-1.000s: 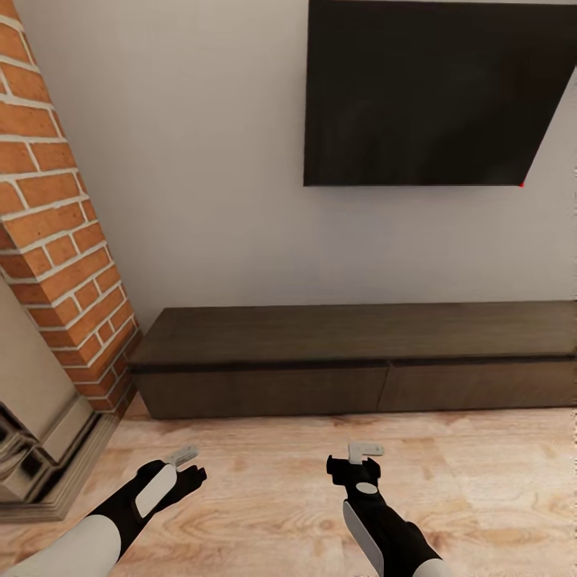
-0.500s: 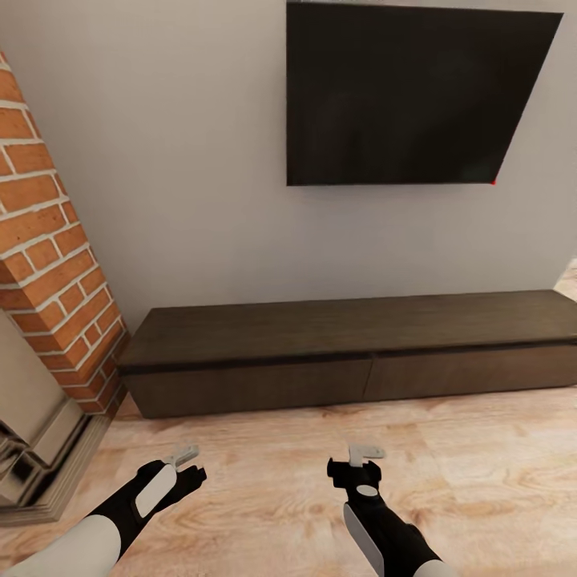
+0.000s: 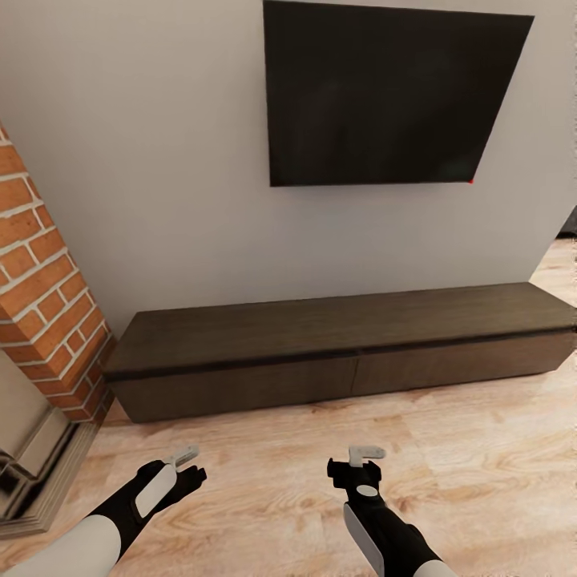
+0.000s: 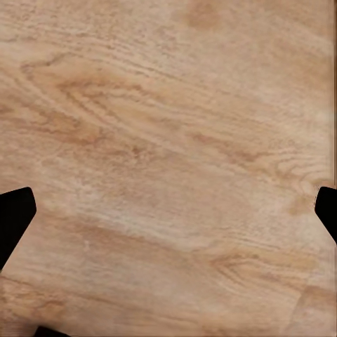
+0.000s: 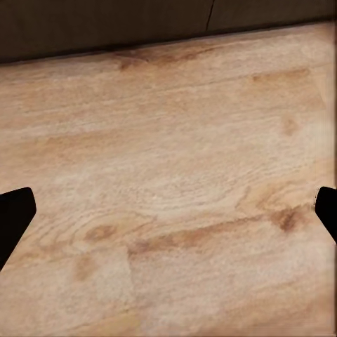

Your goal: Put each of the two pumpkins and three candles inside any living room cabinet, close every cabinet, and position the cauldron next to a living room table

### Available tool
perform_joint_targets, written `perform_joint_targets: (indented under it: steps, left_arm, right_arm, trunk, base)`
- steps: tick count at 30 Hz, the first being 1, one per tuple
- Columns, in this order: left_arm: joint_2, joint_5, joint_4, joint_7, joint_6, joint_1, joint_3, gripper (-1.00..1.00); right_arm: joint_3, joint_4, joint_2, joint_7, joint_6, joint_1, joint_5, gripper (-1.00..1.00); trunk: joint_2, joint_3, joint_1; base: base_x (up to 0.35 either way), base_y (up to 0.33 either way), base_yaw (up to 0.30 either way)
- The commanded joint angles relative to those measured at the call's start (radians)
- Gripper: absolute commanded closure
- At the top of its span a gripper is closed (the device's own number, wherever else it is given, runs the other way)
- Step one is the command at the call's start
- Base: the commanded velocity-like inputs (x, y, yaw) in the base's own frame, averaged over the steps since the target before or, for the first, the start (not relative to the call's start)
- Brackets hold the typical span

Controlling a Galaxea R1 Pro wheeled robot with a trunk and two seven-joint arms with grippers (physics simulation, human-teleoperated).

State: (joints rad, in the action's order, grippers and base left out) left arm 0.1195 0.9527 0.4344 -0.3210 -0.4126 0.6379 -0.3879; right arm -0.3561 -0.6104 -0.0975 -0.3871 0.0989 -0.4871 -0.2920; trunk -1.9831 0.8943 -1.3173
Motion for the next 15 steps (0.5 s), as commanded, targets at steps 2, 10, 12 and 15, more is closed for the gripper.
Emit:
perform_joint_targets:
  steps: [2, 10, 12, 15]
  left_arm:
    - [0.001, 0.011, 0.003, -0.009, -0.002, 0.000, -0.008, -1.00]
    - [0.000, 0.011, -0.002, -0.009, -0.002, 0.000, -0.008, -1.00]
    - [0.000, 0.011, -0.003, -0.009, -0.002, 0.000, -0.008, -1.00]
    - [0.000, 0.011, -0.003, -0.009, -0.002, 0.000, -0.008, -1.00]
  right_arm:
    - [-0.006, -0.002, 0.001, -0.009, 0.005, -0.001, -0.006, -1.00]
    - [-0.006, -0.002, 0.001, -0.010, 0.004, -0.001, -0.006, -1.00]
    - [-0.006, -0.002, 0.001, -0.011, 0.004, -0.001, -0.006, -1.00]
    - [-0.006, -0.001, 0.001, -0.010, 0.003, -0.001, -0.007, -1.00]
  trunk:
    - [0.014, -0.003, 0.008]
    - [0.070, -0.024, 0.039]
    - [0.084, -0.030, 0.046]
    - [0.105, -0.039, 0.058]
  base:
    - [-0.001, 0.000, -0.098]
    - [0.000, 0.000, -0.035]
    - [0.000, 0.000, -0.006]
    - [0.000, 0.000, -0.002]
